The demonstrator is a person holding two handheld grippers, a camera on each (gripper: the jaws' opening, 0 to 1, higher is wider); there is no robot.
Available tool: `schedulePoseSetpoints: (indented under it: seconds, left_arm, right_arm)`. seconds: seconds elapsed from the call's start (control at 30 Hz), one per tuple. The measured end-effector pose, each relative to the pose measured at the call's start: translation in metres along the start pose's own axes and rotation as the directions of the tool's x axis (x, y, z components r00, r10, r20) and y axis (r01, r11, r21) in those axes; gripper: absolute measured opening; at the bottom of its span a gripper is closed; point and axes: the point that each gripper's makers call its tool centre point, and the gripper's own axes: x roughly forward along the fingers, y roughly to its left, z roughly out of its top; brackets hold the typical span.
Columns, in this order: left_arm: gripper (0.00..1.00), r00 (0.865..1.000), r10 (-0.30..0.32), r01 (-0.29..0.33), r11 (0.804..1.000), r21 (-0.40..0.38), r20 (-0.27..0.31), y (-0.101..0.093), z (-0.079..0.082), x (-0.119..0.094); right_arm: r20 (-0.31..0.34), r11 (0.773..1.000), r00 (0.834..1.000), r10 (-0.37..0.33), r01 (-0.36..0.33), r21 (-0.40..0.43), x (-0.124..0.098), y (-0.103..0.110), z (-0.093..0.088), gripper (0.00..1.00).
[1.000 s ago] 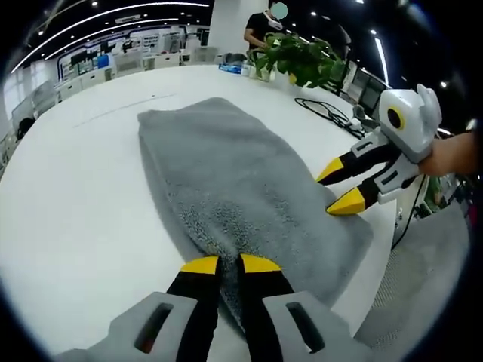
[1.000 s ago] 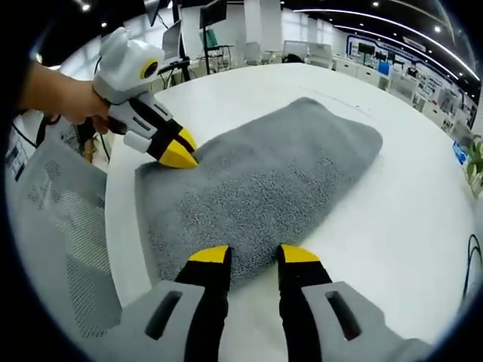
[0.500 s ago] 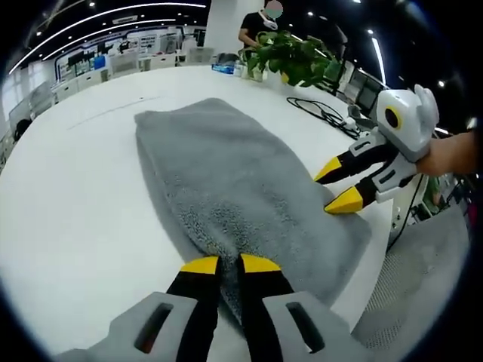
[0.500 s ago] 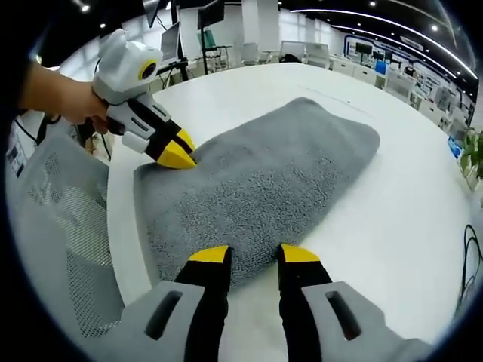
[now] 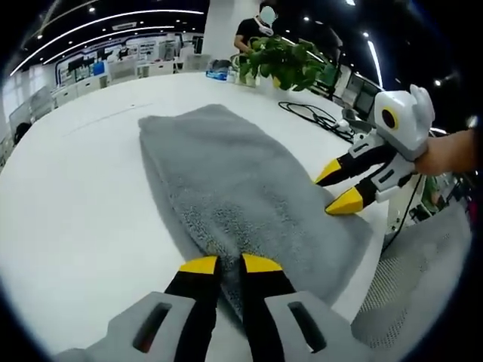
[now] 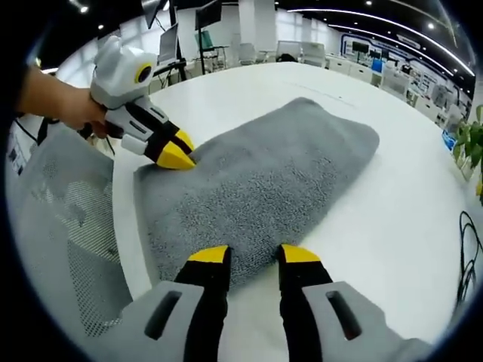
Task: Fold the towel on the table until its edges align and the towel forms a compact rectangular stack.
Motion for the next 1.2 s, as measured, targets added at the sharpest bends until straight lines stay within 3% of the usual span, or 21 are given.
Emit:
schedulePoseSetpoints:
  seconds: [0.1, 0.23, 0.27, 0.37, 0.47, 0.57, 0.7, 0.83, 0.93, 1.0, 1.1, 1.2]
  left_arm:
    - [0.13, 1.000, 0.011, -0.011, 1.000, 0.013, -0.006, 0.000, 0.004, -0.004]
    - [0.13, 1.000, 0.017, -0.019, 0.984, 0.175, 0.014, 0.002, 0.009, -0.012]
    - [0.13, 1.000, 0.013, -0.017, 0.985, 0.171, 0.025, 0.001, 0.011, -0.014]
    - [0.13, 0.996, -0.042, 0.030, 0.987, 0.156, 0.077, -0.007, 0.023, -0.019]
    - [0.13, 0.994, -0.089, 0.074, 0.975, 0.210, 0.064, -0.018, 0.024, -0.023]
    - [0.13, 0.990, -0.137, 0.122, 0.959, 0.257, 0.039, -0.027, 0.020, -0.024]
    - [0.17, 0.979, -0.202, 0.203, 0.934, 0.295, -0.034, -0.040, -0.002, -0.025]
    - [0.19, 0.972, -0.210, 0.233, 0.911, 0.341, -0.105, -0.046, -0.026, -0.024]
    - [0.24, 0.971, -0.222, 0.240, 0.905, 0.352, -0.090, -0.048, -0.026, -0.026]
    - [0.25, 0.970, -0.224, 0.242, 0.905, 0.350, -0.094, -0.047, -0.025, -0.025]
    - [0.29, 0.965, -0.234, 0.261, 0.875, 0.408, -0.117, -0.051, -0.030, -0.025]
    - [0.36, 0.961, -0.246, 0.277, 0.871, 0.405, -0.127, -0.056, -0.032, -0.026]
  right_arm:
    - [0.025, 1.000, 1.000, -0.006, 0.006, -0.010, -0.004, 0.002, 0.002, 0.23]
    - [0.084, 1.000, 0.996, -0.016, 0.016, 0.003, -0.011, 0.000, 0.008, 0.19]
    - [0.123, 1.000, 0.992, -0.001, -0.001, 0.019, -0.013, 0.004, 0.013, 0.19]
    - [0.124, 0.999, 0.991, 0.046, -0.046, -0.004, -0.015, 0.015, 0.010, 0.21]
    - [0.108, 0.996, 0.990, 0.087, -0.086, -0.013, -0.019, 0.032, 0.007, 0.22]
    - [0.108, 0.992, 0.987, 0.122, -0.119, -0.035, -0.023, 0.044, 0.006, 0.23]
    - [0.062, 0.973, 0.979, 0.197, -0.187, -0.136, -0.020, 0.056, -0.004, 0.26]
    - [0.030, 0.963, 0.979, 0.202, -0.193, -0.187, -0.016, 0.062, -0.005, 0.30]
    - [-0.014, 0.943, 0.980, 0.201, -0.197, -0.266, -0.010, 0.062, -0.012, 0.33]
    - [-0.006, 0.948, 0.980, 0.200, -0.195, -0.253, -0.010, 0.065, -0.011, 0.33]
    - [-0.026, 0.936, 0.978, 0.206, -0.205, -0.285, -0.007, 0.067, -0.017, 0.35]
    - [-0.028, 0.932, 0.977, 0.210, -0.209, -0.298, -0.003, 0.066, -0.021, 0.37]
